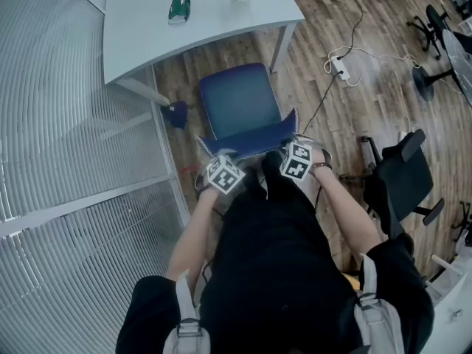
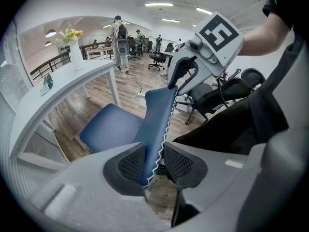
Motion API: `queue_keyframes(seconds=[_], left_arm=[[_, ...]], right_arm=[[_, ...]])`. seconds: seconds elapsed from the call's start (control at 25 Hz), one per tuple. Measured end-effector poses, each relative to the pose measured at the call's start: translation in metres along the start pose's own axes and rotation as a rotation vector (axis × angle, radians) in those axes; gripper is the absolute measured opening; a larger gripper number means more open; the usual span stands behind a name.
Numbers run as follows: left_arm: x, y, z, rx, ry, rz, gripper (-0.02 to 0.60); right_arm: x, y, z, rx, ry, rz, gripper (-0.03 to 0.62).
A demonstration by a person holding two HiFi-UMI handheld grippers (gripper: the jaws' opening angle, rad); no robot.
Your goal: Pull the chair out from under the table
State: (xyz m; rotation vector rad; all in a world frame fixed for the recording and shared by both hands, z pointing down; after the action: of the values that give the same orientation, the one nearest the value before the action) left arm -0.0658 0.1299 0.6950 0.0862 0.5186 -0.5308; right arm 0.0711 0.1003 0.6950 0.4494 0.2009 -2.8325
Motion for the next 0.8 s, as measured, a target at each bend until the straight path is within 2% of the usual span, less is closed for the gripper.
queue_keyframes(seconds=[0.4,0.64,0.72,0.8], left_arm=[[-0.002,0.018,-0.001,0.006,0.021,-0.015,0.127],[0.0,0.012,-0.002,0.005,0.046,-0.029,0.13],[0.003,0.012,-0.003,0.005,0.067,-0.037,0.144],[0.005,0.01,-0.004,0.015,0.088,-0.04,0.19]], right_arm=[[-0.01,-0.012,-0.005,-0.015,-0.008,0.003,0.115],[-0.006,-0.005,-0.003,-0.028,-0.007,0.026,0.121],[-0.007,-0.001,-0.002,-0.036,-0.01,0.026,0.123],[-0.002,0.004,-0.003,-0.052,-0.004,0.025,0.124]])
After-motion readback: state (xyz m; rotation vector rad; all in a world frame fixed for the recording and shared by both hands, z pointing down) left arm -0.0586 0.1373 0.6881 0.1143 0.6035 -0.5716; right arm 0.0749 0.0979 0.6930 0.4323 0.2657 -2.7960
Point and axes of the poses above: the fingertips, and each gripper's own axes: z forward along the fingers, y to its right, x out of its top, the point moved 2 cm from there along -z, backward along the fingers, and after that the axes turned 5 degrees about z, right-handed, at the moved point
